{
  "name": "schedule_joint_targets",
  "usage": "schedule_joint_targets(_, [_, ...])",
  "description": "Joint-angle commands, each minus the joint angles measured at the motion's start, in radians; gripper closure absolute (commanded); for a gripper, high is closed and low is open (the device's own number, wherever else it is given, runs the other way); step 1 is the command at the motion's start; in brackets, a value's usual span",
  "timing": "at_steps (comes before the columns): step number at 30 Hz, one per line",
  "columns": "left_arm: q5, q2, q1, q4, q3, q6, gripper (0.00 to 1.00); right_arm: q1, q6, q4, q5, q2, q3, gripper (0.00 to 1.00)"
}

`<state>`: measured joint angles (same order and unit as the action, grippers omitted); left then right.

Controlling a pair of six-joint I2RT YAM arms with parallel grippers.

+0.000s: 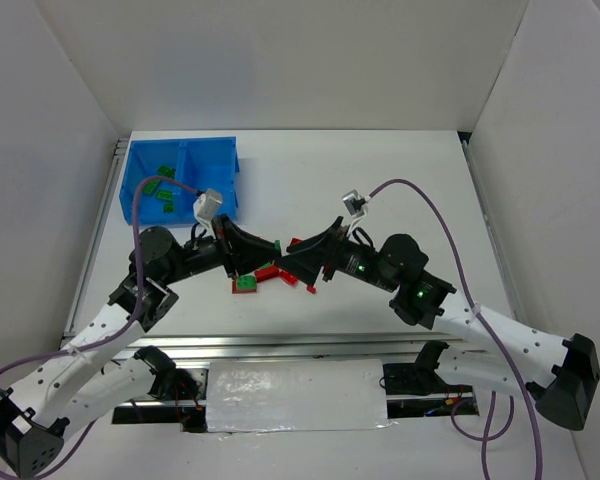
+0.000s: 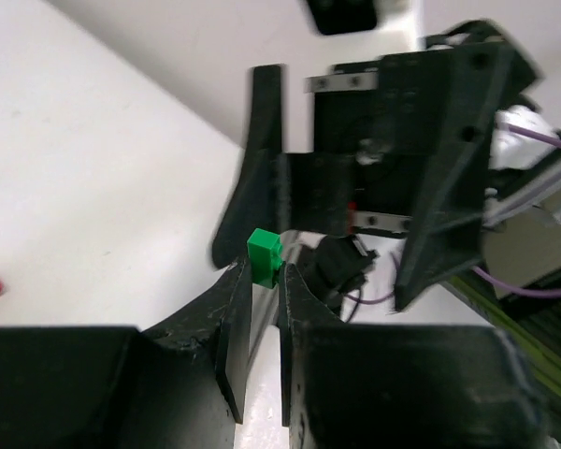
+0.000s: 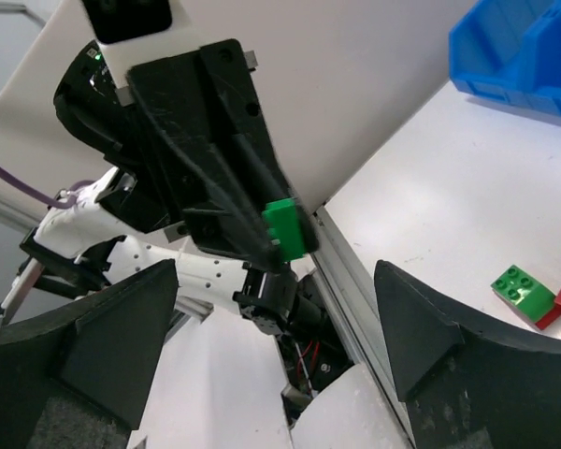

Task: Sort the legos into containers by color

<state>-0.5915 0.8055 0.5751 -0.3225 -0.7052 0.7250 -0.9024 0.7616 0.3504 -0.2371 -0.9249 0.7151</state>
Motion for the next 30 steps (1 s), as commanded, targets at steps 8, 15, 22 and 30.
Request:
schedule_joint_targets(8, [0.717,0.17,-0.085,0.546,-0.308,-0.049,1.0,0.088,-0.068,-0.193,0.186,0.256,-0.017,0.01])
schedule_joint_targets(15, [0.904,0.573,-0.508,0.695,-0.61,0.04,1.0,0.091,-0.09,-0.343,0.28,0.297,0.004,0.01])
schedule_joint_targets(22, [0.878,0.981,-0.692,0.744,-0.934,0.025,0.96,0.094,-0.125,-0.392,0.272,0.276,0.001,0.01])
schedule_joint_targets(30, [0.843,1.155,-0.748,0.842,-1.108,0.046,0.11,0.1,-0.139,-0.384,0.242,0.215,0.021,0.01])
